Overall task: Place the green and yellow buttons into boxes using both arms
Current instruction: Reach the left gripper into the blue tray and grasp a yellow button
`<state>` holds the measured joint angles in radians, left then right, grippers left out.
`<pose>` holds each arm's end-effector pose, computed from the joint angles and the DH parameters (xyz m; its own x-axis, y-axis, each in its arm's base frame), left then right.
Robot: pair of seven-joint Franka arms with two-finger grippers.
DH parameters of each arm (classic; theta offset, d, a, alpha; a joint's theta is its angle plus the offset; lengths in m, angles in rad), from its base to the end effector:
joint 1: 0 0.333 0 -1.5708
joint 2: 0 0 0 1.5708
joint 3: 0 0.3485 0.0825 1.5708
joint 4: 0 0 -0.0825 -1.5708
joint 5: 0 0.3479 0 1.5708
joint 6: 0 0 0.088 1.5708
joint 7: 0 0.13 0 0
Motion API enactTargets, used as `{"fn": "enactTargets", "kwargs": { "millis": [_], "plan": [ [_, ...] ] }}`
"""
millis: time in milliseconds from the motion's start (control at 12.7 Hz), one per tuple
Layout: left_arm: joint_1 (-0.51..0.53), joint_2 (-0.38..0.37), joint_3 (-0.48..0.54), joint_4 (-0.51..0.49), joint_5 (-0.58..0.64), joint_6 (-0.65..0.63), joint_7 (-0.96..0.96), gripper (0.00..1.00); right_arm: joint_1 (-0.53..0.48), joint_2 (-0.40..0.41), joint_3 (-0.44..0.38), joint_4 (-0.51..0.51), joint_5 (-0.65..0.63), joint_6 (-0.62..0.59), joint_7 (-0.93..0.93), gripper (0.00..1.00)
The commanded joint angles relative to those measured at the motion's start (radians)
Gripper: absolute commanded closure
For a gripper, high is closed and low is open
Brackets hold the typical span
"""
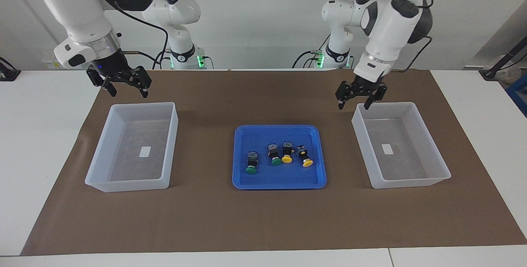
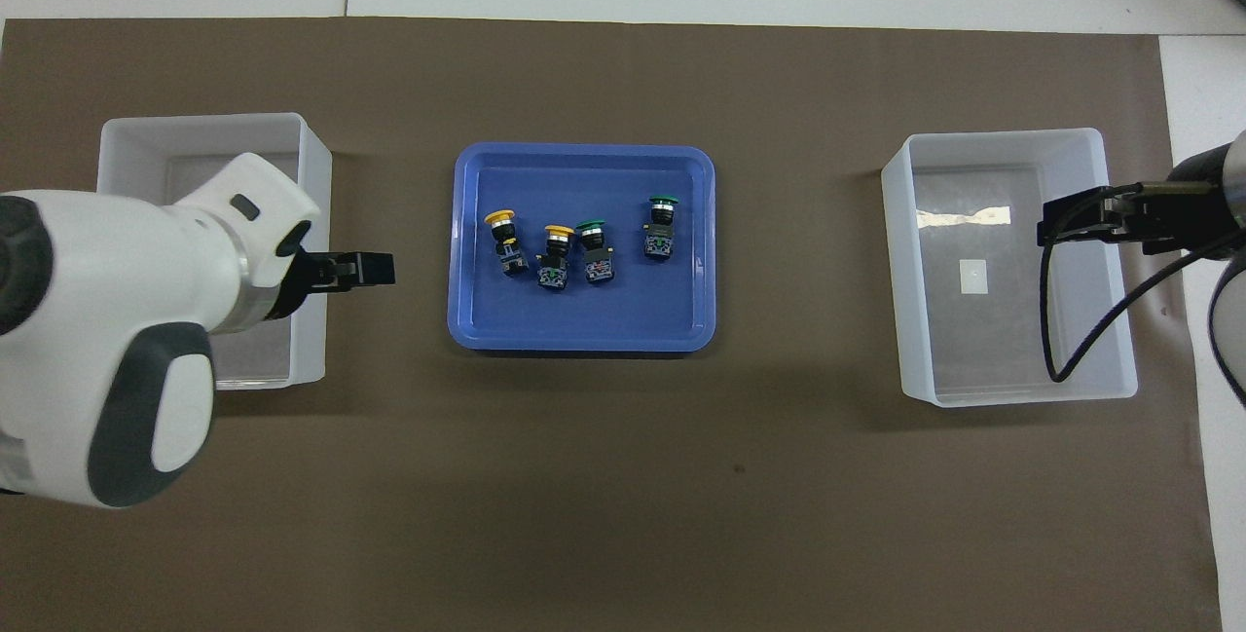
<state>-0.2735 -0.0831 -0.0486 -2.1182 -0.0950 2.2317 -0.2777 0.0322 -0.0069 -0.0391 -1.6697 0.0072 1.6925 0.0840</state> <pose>0.4851 -0.1673 0.4949 0.9864 0.0170 0.1635 -0.0045 -0.9914 0.1306 0.5259 -0.0028 0.6049 0.9954 -0.0916 0.0290 -0.0914 -0.9958 -0.0099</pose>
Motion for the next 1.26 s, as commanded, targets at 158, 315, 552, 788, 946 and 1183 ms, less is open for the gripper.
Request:
{"fn": "enactTargets", "kwargs": {
  "millis": [158,315,552,788,946,1183],
  "plan": [
    [-0.114,0.231,0.018,-0.005,-0.015,0.303,-0.096,0.00,-0.006,-0.015,0.004,-0.016,0.014,0.006,-0.012,0.00],
    [-0.170,0.371,0.018,0.000,-0.015,0.537,-0.213,0.00,-0.006,-0.015,0.004,-0.016,0.014,0.007,-0.012,0.00],
    [-0.181,0.430,0.018,0.021,-0.015,0.637,-0.276,0.00,-0.006,-0.015,0.004,-0.016,0.014,0.007,-0.012,0.00],
    [-0.177,0.437,0.018,0.023,-0.015,0.646,-0.323,0.00,-0.006,-0.015,0.004,-0.018,0.014,0.007,-0.012,0.00],
    [-0.176,0.447,0.018,0.023,-0.015,0.646,-0.333,0.00,-0.006,-0.015,0.004,-0.016,0.014,0.007,-0.012,0.00],
    [-0.171,0.447,0.018,0.024,-0.017,0.648,-0.417,0.37,-0.006,-0.015,0.004,-0.016,0.014,0.007,-0.012,0.00]
  ]
}}
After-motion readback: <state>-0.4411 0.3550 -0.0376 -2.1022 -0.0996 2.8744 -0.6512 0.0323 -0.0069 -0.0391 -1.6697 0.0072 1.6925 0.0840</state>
